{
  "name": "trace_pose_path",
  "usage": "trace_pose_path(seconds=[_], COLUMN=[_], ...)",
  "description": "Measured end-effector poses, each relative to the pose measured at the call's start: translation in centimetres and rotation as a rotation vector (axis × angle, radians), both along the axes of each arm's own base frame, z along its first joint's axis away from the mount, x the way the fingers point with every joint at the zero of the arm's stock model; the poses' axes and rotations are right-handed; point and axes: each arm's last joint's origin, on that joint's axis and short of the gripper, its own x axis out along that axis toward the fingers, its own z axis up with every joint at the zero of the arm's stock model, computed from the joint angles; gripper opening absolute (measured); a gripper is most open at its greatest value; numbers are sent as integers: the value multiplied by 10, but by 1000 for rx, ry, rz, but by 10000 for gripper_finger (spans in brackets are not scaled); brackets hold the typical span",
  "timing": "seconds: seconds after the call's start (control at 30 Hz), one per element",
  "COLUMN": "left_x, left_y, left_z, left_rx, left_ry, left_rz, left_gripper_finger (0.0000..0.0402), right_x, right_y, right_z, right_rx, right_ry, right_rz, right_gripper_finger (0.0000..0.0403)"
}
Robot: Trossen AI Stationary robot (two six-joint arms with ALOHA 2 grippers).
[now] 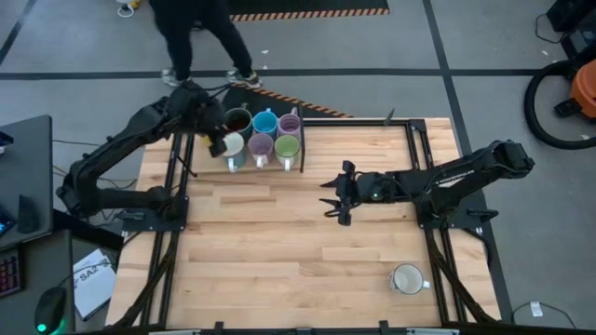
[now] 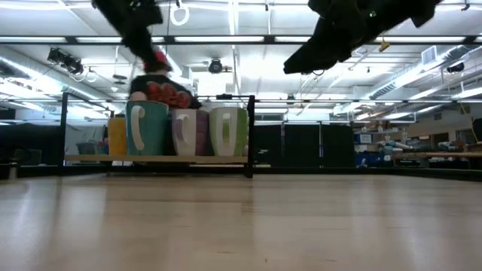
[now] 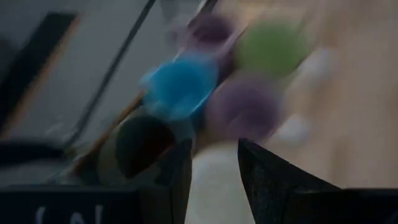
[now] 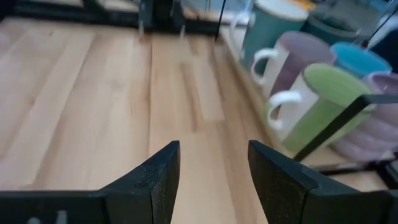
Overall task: Place coffee mugs
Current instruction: Put the blue patterned mug on the shelf
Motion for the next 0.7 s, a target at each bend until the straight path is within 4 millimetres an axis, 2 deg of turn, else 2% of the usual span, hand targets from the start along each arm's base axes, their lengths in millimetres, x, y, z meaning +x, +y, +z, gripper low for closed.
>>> trace_pose_path(seconds=[0.1, 0.2, 0.3, 0.53, 0.7], left_x=[15, 26, 39, 66, 92], left_y=[-9, -18, -29, -51, -65], left_z=[7, 12, 11, 4, 2], left_rx=[-106, -152, -177, -190, -159], left_ry=[-184, -275, -286, -279, -324], left_rz=[-25, -59, -115, -241, -325], left_gripper_finger=[137, 137, 137, 137, 137], right_x=[1, -1, -3, -23, -29], right_y=[-1, -1, 0, 9, 26], right_z=[11, 20, 28, 24, 23], right_rx=[21, 1, 5, 185, 309], right_ry=[97, 196, 263, 546, 593], right_rz=[19, 30, 65, 168, 199], right_gripper_finger=[195, 195, 195, 195, 195])
